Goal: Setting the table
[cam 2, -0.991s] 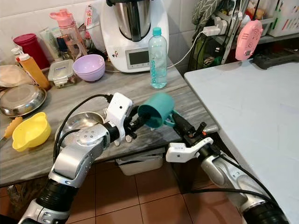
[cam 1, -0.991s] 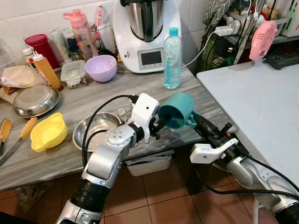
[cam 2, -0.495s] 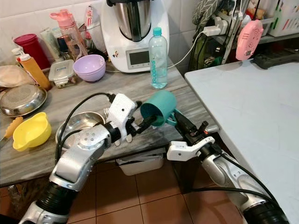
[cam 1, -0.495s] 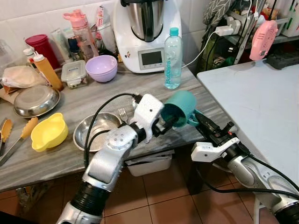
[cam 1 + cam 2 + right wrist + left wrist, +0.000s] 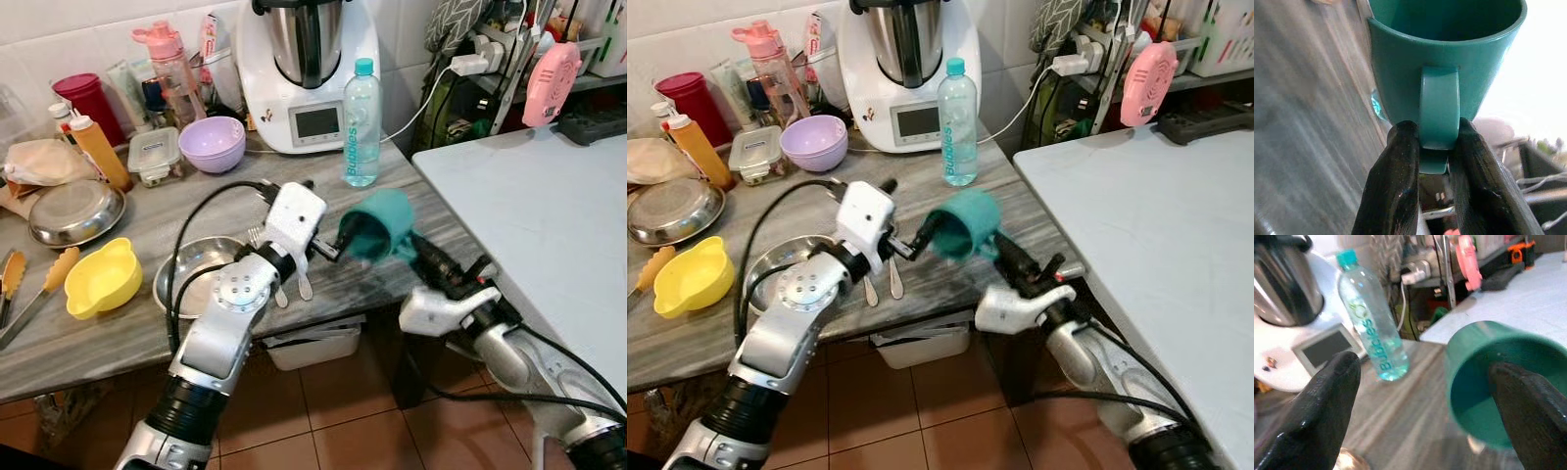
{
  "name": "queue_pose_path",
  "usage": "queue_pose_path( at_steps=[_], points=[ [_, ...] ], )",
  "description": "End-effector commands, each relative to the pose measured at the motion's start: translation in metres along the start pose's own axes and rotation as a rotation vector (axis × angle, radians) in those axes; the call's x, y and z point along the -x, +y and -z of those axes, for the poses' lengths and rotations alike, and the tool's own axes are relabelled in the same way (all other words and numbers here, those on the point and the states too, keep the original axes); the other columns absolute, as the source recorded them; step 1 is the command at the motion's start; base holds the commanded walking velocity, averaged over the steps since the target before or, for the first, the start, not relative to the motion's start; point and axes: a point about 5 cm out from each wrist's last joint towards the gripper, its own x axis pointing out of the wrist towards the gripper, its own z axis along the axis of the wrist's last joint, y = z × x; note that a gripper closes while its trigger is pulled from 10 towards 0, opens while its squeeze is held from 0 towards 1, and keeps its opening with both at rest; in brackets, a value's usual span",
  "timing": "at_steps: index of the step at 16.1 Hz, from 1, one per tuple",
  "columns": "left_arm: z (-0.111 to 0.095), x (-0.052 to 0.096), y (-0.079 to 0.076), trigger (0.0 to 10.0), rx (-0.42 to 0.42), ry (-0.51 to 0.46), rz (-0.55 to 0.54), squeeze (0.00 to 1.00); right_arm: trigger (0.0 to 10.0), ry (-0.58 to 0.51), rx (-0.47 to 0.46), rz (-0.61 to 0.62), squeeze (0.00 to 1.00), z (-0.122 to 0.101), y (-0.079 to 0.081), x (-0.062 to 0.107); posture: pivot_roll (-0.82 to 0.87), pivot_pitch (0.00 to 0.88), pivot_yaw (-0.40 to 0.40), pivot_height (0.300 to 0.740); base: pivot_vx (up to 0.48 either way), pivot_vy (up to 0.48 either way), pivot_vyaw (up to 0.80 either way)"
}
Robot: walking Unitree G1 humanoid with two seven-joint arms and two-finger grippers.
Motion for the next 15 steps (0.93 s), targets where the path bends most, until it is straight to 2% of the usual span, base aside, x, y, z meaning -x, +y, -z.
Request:
queue_pose_path(
  at_steps=[1,2,3,4,5,6,7,8,9,10,11,12,13,14,15],
  points=[
    [0.006,0.005,0.008,10.0,-0.025,0.012,-0.041,1.00,0.0,-0.004,-0.063,0.046,0.00,-0.004,-0.011,-0.004,-0.15,0.003,0.132,0.740,0.000,0.000,0.00],
    [0.007,0.007,0.009,10.0,-0.036,0.010,-0.058,1.00,0.0,-0.005,-0.099,0.063,0.00,-0.007,-0.014,-0.006,-0.15,0.002,0.131,0.740,0.000,0.000,0.00],
    [0.007,0.010,0.014,10.0,-0.071,-0.011,-0.126,1.00,0.0,-0.004,-0.171,0.099,0.00,-0.014,-0.022,-0.011,-0.15,0.000,0.128,0.740,0.000,0.000,0.00],
    [0.010,0.012,0.025,10.0,-0.081,-0.012,-0.230,1.00,0.3,-0.002,-0.312,0.142,0.00,-0.023,-0.031,-0.017,-0.15,0.000,0.126,0.740,0.000,0.000,0.00],
    [0.011,0.012,0.027,10.0,-0.096,-0.013,-0.254,1.00,0.3,-0.002,-0.350,0.154,0.00,-0.025,-0.034,-0.018,-0.15,0.000,0.123,0.740,0.000,0.000,0.00],
    [0.014,0.013,0.032,10.0,-0.119,0.000,-0.302,1.00,0.8,0.004,-0.434,0.185,0.00,-0.028,-0.041,-0.020,-0.15,0.000,0.122,0.740,0.000,0.000,0.00],
    [0.018,0.014,0.035,10.0,-0.141,0.022,-0.343,1.00,1.8,0.012,-0.517,0.210,0.00,-0.029,-0.046,-0.023,-0.15,0.000,0.120,0.740,0.000,0.000,0.00],
    [0.024,0.015,0.039,10.0,-0.159,0.060,-0.396,1.00,3.4,0.016,-0.647,0.235,0.00,-0.032,-0.053,-0.027,-0.15,0.000,0.118,0.740,0.000,0.000,0.00],
    [0.026,0.016,0.041,10.0,-0.164,0.083,-0.425,1.00,4.1,0.017,-0.705,0.252,0.00,-0.033,-0.057,-0.028,-0.15,0.000,0.116,0.740,0.000,0.000,0.00],
    [0.028,0.017,0.046,10.0,-0.162,0.090,-0.474,1.00,5.3,0.024,-0.826,0.271,0.00,-0.034,-0.062,-0.031,-0.15,0.000,0.115,0.740,0.000,0.000,0.00],
    [0.028,0.017,0.049,10.0,-0.171,0.089,-0.498,1.00,5.3,0.027,-0.881,0.282,0.00,-0.035,-0.063,-0.032,-0.15,0.000,0.115,0.740,0.000,0.000,0.00],
    [0.030,0.019,0.056,10.0,-0.188,0.084,-0.563,1.00,10.0,0.034,-1.018,0.287,0.00,-0.037,-0.066,-0.033,-0.15,0.000,0.109,0.740,0.000,0.000,0.00],
    [0.031,0.020,0.056,10.0,-0.196,0.076,-0.558,1.00,10.0,0.036,-1.049,0.290,0.00,-0.039,-0.068,-0.033,-0.15,0.000,0.109,0.740,0.000,0.000,0.00],
    [0.032,0.022,0.053,10.0,-0.215,0.067,-0.547,0.09,10.0,0.039,-1.093,0.291,0.00,-0.041,-0.069,-0.033,-0.15,0.000,0.109,0.740,0.000,0.000,0.00],
    [0.035,0.025,0.051,10.0,-0.225,0.065,-0.559,0.00,10.0,0.037,-1.128,0.285,0.00,-0.044,-0.070,-0.034,-0.15,0.000,0.109,0.740,0.000,0.000,0.00]
  ],
)
